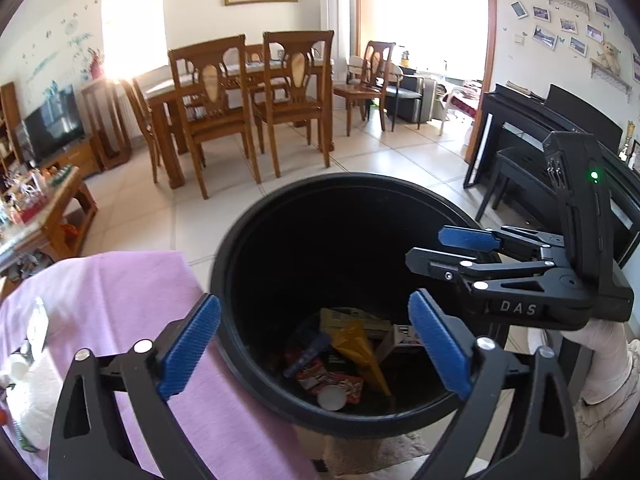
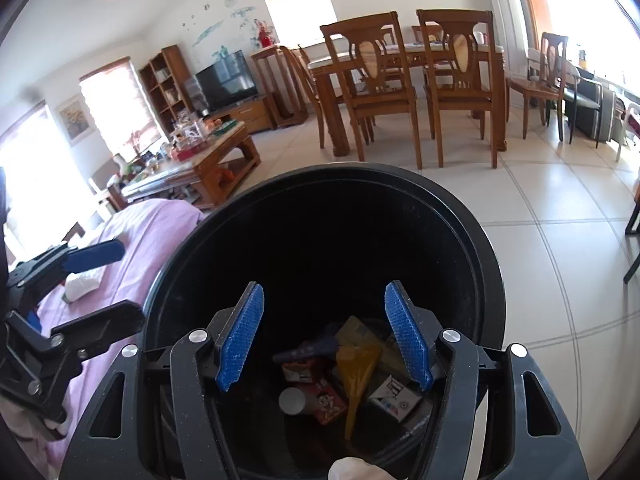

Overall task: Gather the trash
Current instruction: 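Open both tools to drop the stick and wrapper into the bin, then grasp the orange with the left tool while the right tool grasps the battery card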

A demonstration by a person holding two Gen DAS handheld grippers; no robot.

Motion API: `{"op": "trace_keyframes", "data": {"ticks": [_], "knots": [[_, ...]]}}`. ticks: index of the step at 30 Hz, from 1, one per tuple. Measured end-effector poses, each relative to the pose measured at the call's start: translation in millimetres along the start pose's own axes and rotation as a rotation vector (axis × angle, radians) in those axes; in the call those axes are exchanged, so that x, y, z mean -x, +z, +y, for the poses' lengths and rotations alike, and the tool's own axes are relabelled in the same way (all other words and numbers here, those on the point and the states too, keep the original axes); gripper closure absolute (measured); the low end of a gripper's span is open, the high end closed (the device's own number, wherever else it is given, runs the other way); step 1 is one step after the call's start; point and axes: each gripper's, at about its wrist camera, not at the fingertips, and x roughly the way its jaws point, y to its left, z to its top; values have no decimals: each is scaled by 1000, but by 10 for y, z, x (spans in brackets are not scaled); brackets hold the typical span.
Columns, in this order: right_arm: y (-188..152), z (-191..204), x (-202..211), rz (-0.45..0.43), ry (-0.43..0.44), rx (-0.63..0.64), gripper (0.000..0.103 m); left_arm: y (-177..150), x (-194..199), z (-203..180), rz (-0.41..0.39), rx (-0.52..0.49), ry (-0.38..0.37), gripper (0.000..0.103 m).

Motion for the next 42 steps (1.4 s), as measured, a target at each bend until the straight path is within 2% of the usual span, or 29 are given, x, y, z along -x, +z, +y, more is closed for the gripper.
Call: {"op": "trace_keyframes", "data": {"ticks": [2,5,13,17,24,30,33,38,41,42], "knots": [[6,29,10,-7,21,-11,23,-26,68,46,-5,-2,27,5],[30,155,7,-7,38,-8,16,-68,174,174,-1,11,69,5],[121,901,-39,-7,124,112,15,-326,572,851,-16,136,144,5],[182,1388,-153,9,178,174,15,-523,856,1330,-42,231,197,5],[268,2243,-484,58,267,252,15,-1010,1296,2318,-52,458,347,5],[417,3020,-983,136,354,293,15,-1325,1461,3000,-21,553,473,5],[543,3239,-1370,210,386,253,22,-1415,1408,3337,16,596,509,5],[744,3357,-2113,359,416,91,37,-1613,1409,3725,57,644,520,5],[774,3359,-2417,410,460,10,38,-1646,1366,3833,66,655,511,6],[795,3365,-2449,399,470,-7,38,-1657,1350,3857,65,658,503,6]]}}
